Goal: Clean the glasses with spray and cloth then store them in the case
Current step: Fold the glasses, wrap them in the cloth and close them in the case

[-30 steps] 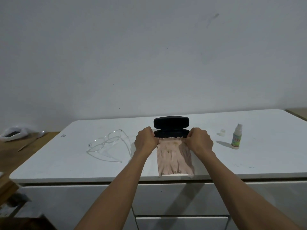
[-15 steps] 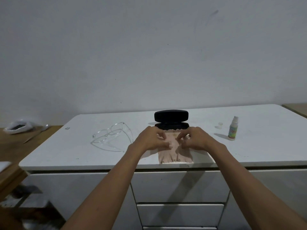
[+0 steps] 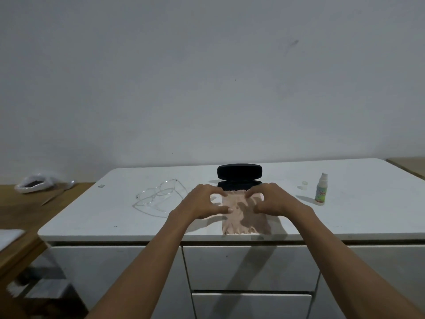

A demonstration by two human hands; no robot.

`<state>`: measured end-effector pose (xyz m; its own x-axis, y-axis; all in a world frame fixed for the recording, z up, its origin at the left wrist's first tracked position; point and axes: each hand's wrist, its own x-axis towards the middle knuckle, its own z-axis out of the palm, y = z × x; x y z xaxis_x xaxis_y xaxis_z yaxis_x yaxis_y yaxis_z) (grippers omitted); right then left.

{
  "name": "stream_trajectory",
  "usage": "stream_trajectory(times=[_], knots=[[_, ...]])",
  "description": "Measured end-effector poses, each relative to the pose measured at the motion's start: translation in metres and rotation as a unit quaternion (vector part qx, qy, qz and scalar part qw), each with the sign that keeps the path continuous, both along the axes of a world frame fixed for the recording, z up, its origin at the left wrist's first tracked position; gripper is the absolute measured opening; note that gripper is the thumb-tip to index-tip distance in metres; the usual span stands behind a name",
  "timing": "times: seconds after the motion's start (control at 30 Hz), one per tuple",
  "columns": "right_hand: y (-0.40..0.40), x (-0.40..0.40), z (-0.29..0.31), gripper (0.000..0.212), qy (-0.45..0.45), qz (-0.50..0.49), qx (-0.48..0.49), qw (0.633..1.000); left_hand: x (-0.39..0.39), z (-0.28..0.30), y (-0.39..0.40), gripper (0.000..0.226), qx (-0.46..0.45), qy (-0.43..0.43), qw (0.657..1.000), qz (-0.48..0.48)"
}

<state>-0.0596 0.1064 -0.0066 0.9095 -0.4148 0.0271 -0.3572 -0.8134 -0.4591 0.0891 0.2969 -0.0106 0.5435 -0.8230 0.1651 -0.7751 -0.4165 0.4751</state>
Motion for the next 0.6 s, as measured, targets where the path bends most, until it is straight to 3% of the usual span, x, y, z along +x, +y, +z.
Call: stream_trajectory(times=[0.17, 0.27, 0.33, 0.47, 0.6], knots=[[0.026, 0.034, 0.004, 0.035, -0.094, 0.046, -0.006, 0.994, 0.020, 0.008, 0.041, 0.023, -0.099, -0.076, 0.990, 0.059], [0.048, 0.062, 0.003, 0.030, -0.108, 0.075, -0.013, 0.991, 0.037, 0.007, 0.074, 0.044, -0.101, -0.087, 0.984, 0.119], [0.059, 0.082, -0.002, 0.030, -0.103, 0.088, -0.025, 0.990, 0.049, 0.004, 0.095, 0.053, -0.081, -0.139, 0.977, 0.140], [0.079, 0.113, -0.013, 0.036, -0.098, 0.114, -0.036, 0.988, 0.071, -0.010, 0.131, 0.054, -0.012, -0.266, 0.954, 0.140], [0.088, 0.132, -0.024, 0.046, -0.091, 0.128, -0.051, 0.986, 0.082, -0.020, 0.151, 0.043, 0.001, -0.288, 0.947, 0.142]])
